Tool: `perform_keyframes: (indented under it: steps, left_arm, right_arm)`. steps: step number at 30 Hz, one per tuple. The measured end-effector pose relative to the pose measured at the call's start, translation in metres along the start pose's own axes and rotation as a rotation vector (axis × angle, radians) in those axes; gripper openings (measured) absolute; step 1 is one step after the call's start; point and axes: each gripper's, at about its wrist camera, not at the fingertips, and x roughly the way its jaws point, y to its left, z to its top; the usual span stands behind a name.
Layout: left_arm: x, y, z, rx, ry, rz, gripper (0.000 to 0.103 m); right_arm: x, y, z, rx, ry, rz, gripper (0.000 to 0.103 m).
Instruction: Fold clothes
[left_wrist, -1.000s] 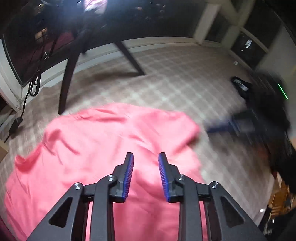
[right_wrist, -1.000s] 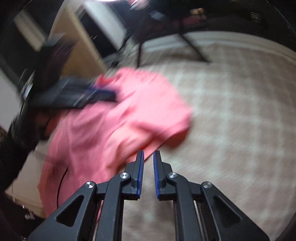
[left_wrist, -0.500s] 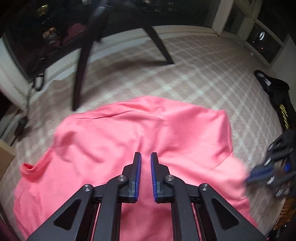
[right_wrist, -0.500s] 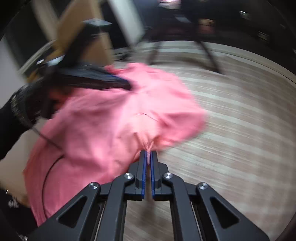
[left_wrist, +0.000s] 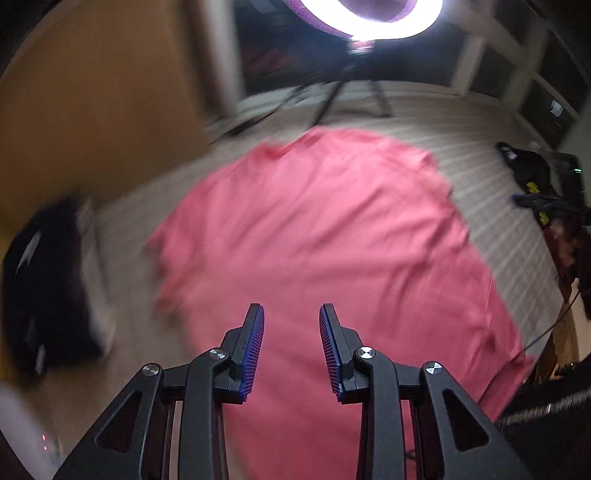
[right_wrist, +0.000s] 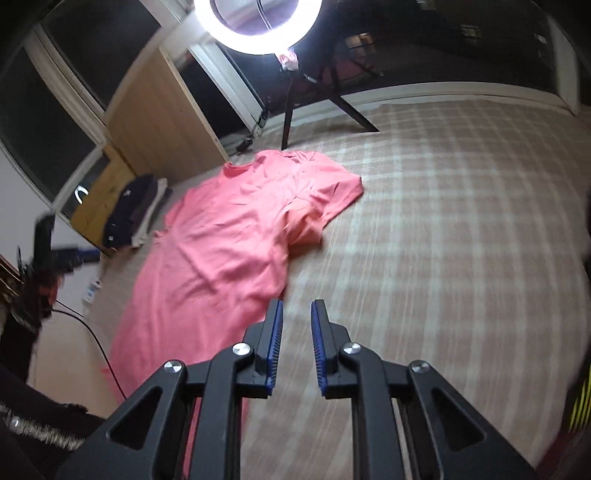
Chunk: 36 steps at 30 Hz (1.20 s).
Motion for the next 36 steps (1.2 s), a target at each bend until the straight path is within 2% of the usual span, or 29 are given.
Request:
perform_keyframes:
  steps: [3, 5, 9, 12, 14, 17, 25, 32, 34, 35, 36]
  left_arm:
    - [-0.033, 0.032, -0.066, -0.085, 0.026, 0.046, 0.03]
    - [-0.047, 0.045, -0.112, -0.115, 0.043, 0.039, 0.03]
    - [-0.031, 0.045, -0.193, -0.111, 0.094, -0.008, 0.032]
    - [-0.015, 0.039, -0.235, -0.084, 0.111, -0.068, 0.032]
    - [-0.005, 0.032, -0.253, -0.074, 0.111, -0.102, 0.032]
    - [0.002, 0.024, -0.27, -0.051, 0.077, -0.144, 0.032]
    - [0.006, 0.003, -0.272, -0.06, 0.004, -0.198, 0.032]
    - [0.029, -0.013, -0.269, 0.016, 0.05, -0.116, 0.032]
    - [0.031, -0.011, -0.268, 0.014, 0.049, -0.124, 0.024]
    - [0.031, -0.011, -0.268, 0.013, 0.049, -0.127, 0.01]
    - [0.032, -0.01, -0.267, 0.01, 0.049, -0.132, 0.0]
  right_arm:
    - [-0.019, 0.025, -0.042, 0.049, 0.022, -0.022, 0.021]
    - [-0.017, 0.045, -0.071, 0.064, 0.049, -0.048, 0.025]
    - [0.007, 0.084, -0.129, 0.091, 0.118, -0.136, 0.025]
    - [0.021, 0.109, -0.159, 0.085, 0.154, -0.198, 0.025]
    - [0.022, 0.125, -0.171, 0.058, 0.148, -0.244, 0.025]
    - [0.018, 0.133, -0.179, 0.078, 0.131, -0.278, 0.025]
    - [0.012, 0.141, -0.189, 0.091, 0.105, -0.351, 0.025]
    - [0.016, 0.132, -0.191, 0.113, 0.118, -0.357, 0.025]
    - [0.012, 0.131, -0.192, 0.119, 0.111, -0.346, 0.028]
    - [0.01, 0.131, -0.193, 0.117, 0.11, -0.334, 0.03]
    - [0.009, 0.132, -0.195, 0.113, 0.109, -0.325, 0.032]
